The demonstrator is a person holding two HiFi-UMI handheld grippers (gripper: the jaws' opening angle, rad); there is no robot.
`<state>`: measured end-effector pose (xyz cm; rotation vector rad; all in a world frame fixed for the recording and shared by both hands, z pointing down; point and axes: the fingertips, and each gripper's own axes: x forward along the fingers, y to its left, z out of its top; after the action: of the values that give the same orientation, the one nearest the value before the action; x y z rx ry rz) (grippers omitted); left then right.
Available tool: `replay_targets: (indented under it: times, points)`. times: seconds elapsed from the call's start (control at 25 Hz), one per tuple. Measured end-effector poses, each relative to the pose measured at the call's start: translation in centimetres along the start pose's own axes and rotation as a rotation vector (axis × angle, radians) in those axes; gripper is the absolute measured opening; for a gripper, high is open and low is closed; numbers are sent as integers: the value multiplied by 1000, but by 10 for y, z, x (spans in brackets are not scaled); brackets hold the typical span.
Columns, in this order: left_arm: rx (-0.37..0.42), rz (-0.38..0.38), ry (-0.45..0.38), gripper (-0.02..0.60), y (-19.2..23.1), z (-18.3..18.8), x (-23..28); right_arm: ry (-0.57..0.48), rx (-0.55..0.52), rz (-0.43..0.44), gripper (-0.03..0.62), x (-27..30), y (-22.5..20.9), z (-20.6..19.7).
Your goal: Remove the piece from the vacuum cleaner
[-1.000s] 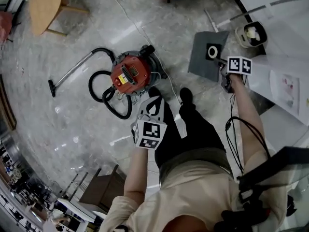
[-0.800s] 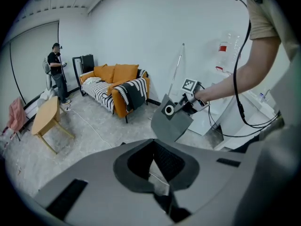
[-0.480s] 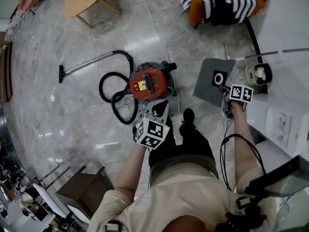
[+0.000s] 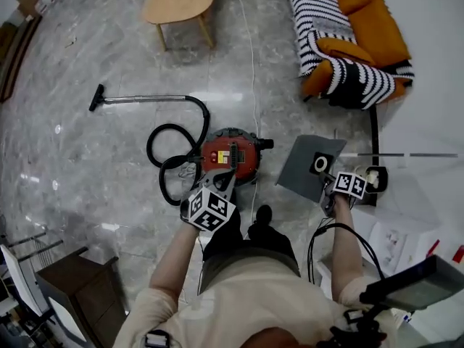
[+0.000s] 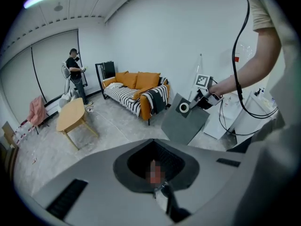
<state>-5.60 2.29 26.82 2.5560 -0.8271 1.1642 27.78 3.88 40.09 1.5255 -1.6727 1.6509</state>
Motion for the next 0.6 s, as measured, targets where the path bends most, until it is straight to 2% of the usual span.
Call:
replay_targets:
  times: [0.28, 0.6]
  points:
    - [-34, 26, -27, -3, 30, -11, -36, -71, 37, -25, 26, -39, 25, -5]
    - [50, 26, -91, -3, 45, 10, -60, -164, 116, -48, 26, -77, 29, -14]
